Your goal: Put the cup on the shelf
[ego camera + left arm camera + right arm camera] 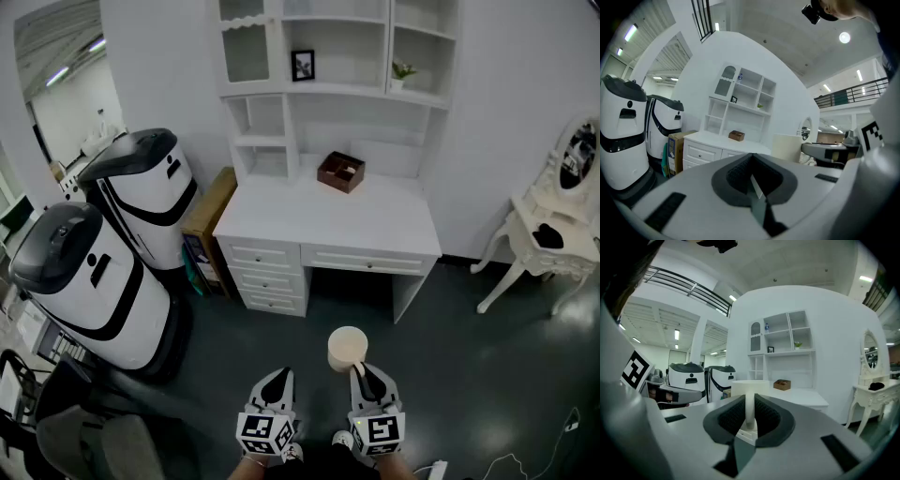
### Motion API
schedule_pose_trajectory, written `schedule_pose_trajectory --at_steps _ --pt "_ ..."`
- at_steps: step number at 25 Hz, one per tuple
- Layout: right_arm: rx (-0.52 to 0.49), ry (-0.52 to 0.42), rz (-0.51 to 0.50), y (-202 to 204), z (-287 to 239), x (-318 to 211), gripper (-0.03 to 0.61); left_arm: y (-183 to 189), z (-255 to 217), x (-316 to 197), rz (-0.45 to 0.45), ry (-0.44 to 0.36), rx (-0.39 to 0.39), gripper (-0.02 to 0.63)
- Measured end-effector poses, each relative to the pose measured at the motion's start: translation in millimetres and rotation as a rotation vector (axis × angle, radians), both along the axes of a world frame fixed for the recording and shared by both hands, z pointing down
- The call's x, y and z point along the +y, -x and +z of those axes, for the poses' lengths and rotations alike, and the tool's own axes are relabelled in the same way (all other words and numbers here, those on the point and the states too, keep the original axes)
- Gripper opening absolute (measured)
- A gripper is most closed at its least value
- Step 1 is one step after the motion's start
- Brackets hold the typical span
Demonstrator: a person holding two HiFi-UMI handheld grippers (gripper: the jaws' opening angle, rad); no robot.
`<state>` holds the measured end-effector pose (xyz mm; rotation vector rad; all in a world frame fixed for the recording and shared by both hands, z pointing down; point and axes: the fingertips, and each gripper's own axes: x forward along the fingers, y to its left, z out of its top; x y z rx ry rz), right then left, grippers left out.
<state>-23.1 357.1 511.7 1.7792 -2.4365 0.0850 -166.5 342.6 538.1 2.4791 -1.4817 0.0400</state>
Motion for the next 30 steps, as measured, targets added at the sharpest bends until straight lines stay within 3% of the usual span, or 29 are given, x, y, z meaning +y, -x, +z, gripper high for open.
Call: schedule_pose_trajectory --at_steps 9,16,21,24,30 --pt "0.012 -0.001 0.023 3 6 13 0.054 8 -4 14 0.016 -0.033 0.005 0.003" --pt "0.028 -0.022 0.045 -11 2 14 0.055 -8 1 17 0.078 -0.008 0.017 0.005" --pt "0.055 -0.039 0.046 -23 -4 12 0.057 -18 -4 13 0.072 -0.012 0.055 0.231" --pt "0.053 -0.049 0.045 -30 -7 9 0.057 -20 -7 9 0.047 -0.025 0.031 0.272" --pt "0.053 -0.063 0.024 -51 -10 1 0.057 -41 -7 4 0.034 -0.015 0.021 0.278"
